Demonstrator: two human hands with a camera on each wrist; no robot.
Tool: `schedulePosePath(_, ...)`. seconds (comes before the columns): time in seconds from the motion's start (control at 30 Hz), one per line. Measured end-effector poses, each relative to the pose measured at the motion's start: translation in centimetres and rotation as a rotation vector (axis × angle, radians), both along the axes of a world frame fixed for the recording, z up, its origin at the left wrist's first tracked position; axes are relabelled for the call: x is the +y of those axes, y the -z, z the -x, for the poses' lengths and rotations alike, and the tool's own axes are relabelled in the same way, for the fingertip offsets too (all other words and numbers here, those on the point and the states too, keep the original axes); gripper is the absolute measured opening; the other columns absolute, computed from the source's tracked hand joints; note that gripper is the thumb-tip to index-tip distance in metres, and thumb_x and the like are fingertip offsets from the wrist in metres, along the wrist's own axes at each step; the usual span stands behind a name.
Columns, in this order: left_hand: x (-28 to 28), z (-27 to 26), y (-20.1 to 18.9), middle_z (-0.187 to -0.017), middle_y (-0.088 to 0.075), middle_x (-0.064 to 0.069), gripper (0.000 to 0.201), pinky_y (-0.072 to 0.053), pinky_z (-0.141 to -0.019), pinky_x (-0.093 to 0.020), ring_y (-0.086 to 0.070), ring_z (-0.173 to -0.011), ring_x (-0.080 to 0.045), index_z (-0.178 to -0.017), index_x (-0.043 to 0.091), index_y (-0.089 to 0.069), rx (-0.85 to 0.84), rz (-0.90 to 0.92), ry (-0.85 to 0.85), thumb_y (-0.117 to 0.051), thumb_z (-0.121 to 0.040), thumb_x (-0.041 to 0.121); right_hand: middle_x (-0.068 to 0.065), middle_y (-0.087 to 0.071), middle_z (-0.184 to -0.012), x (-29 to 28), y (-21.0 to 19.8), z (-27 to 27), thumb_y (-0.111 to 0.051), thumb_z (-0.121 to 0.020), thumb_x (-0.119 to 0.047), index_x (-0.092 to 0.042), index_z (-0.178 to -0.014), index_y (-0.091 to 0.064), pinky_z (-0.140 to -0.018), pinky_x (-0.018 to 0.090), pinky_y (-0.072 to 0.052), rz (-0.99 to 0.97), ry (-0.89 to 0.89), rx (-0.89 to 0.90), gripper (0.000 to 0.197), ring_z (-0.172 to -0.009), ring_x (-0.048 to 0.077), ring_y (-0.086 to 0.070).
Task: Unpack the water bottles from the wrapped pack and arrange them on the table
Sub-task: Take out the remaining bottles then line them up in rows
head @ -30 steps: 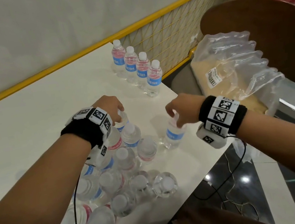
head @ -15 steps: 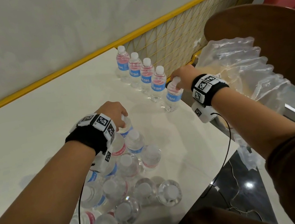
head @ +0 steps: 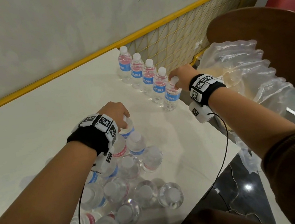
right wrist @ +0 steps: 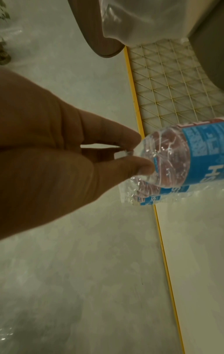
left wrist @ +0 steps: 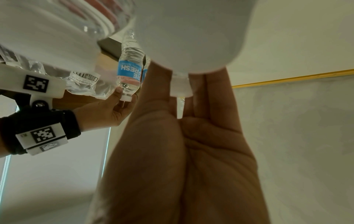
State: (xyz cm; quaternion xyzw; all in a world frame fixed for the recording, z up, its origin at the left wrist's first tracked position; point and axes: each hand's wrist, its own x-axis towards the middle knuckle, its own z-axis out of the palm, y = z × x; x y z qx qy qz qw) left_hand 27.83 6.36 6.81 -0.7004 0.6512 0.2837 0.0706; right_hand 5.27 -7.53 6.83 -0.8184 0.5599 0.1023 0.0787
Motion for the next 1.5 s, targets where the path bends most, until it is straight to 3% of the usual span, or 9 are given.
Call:
schedulePosePath(0.33, 0.0, -0.3, 0.1, -0.111, -0.069, -0.008, 0.043, -0.055, -0.080, -0.030, -0.066, -0.082, -0.021, -0.124, 0.016, -0.062, 0.000, -0.007, -0.013, -0.069, -0.081, 0.014, 0.010, -0.043, -0.134, 5.2, -0.5, -1.3, -0.069, -0.080, -0.020, -0.021, -0.139, -0.038, -0.100, 0.044, -0.044, 0.042, -0.063, -0.062, 0.067, -0.124, 0.031, -0.041)
schedulePosePath(0.43, 0.0, -0.2, 0.0, -0.111, -0.069, -0.008, 0.043, -0.055, -0.081, -0.030, -0.069, -0.083, -0.023, -0.123, 0.015, -0.062, 0.006, -0.001, -0.002, -0.070, -0.081, 0.014, 0.005, -0.061, -0.109, 10.6, -1.4, -2.8, -0.066, -0.084, -0.036, -0.021, -0.128, -0.051, -0.086, 0.029, -0.044, -0.254, -0.295, -0.122, 0.048, -0.098, 0.022, -0.056)
schedulePosePath(0.53, -0.1, 0.1, 0.0, -0.111, -0.070, -0.009, 0.042, -0.056, -0.084, -0.032, -0.071, -0.090, -0.025, -0.123, 0.013, -0.062, 0.010, -0.002, -0.004, -0.070, -0.082, 0.013, -0.004, -0.060, -0.077, 15.5, -1.4, -3.7, -0.063, -0.081, -0.053, -0.024, -0.120, -0.057, -0.074, 0.025, -0.043, -0.463, -0.456, -0.093, 0.049, -0.076, 0.017, -0.053)
schedulePosePath(0.67, 0.1, 0.2, 0.1, -0.111, -0.069, -0.009, 0.043, -0.055, -0.087, -0.033, -0.069, -0.095, -0.024, -0.123, 0.014, -0.062, -0.006, 0.011, 0.001, -0.070, -0.082, 0.013, 0.001, -0.056, -0.079, 18.3, -0.2, -4.0, -0.065, -0.081, -0.049, -0.023, -0.118, -0.054, -0.068, 0.031, -0.046, -0.428, -0.530, -0.049, 0.047, -0.082, 0.025, -0.058)
schedulePosePath(0.87, 0.4, -0.1, 0.2, -0.110, -0.070, -0.008, 0.044, -0.056, -0.083, -0.031, -0.070, -0.091, -0.024, -0.124, 0.014, -0.062, -0.009, 0.007, -0.002, -0.070, -0.081, 0.015, 0.001, -0.052, -0.081, 16.1, -0.1, -1.7, -0.060, -0.082, -0.018, -0.019, -0.108, -0.057, -0.068, 0.029, -0.040, -0.322, -0.456, -0.069, 0.026, -0.077, 0.022, -0.046)
schedulePosePath(1.13, 0.2, 0.1, 0.5, -0.110, -0.071, -0.008, 0.044, -0.056, -0.083, -0.031, -0.070, -0.082, -0.022, -0.124, 0.014, -0.062, -0.036, 0.014, 0.019, -0.070, -0.081, 0.015, 0.001, -0.059, -0.093, 8.8, -0.7, 3.3, -0.064, -0.082, -0.015, -0.025, -0.108, -0.061, -0.075, 0.028, -0.044, -0.195, -0.213, 0.025, 0.028, -0.086, 0.021, -0.053)
schedulePosePath(1.23, 0.0, 0.5, 0.3, -0.113, -0.070, -0.009, 0.045, -0.055, -0.086, -0.032, -0.066, -0.082, -0.022, -0.125, 0.013, -0.061, -0.054, 0.008, 0.031, -0.071, -0.081, 0.014, 0.006, -0.064, -0.110, 6.7, -0.8, 4.5, -0.060, -0.084, -0.011, -0.022, -0.112, -0.062, -0.087, 0.034, -0.049, -0.144, -0.193, 0.060, 0.030, -0.101, 0.026, -0.058)
schedulePosePath(1.4, -0.8, 0.6, 0.0, -0.112, -0.070, -0.010, 0.044, -0.056, -0.081, -0.030, -0.071, -0.083, -0.023, -0.125, 0.012, -0.061, -0.048, -0.038, 0.032, -0.071, -0.082, 0.014, 0.008, -0.060, -0.113, 5.3, -0.6, 5.6, -0.054, -0.083, -0.001, -0.015, -0.108, -0.065, -0.087, 0.033, -0.045, -0.105, -0.181, 0.020, 0.031, -0.106, 0.030, -0.056)
schedulePosePath(1.5, -1.4, 0.4, 0.0, -0.106, -0.072, -0.012, 0.043, -0.058, -0.075, -0.030, -0.073, -0.085, -0.028, -0.123, 0.011, -0.062, -0.022, -0.082, 0.011, -0.072, -0.081, 0.013, 0.006, -0.061, -0.115, 5.5, -0.2, 5.9, -0.066, -0.081, -0.016, -0.017, -0.116, -0.061, -0.090, 0.032, -0.046, -0.061, -0.109, -0.063, 0.035, -0.107, 0.027, -0.056)
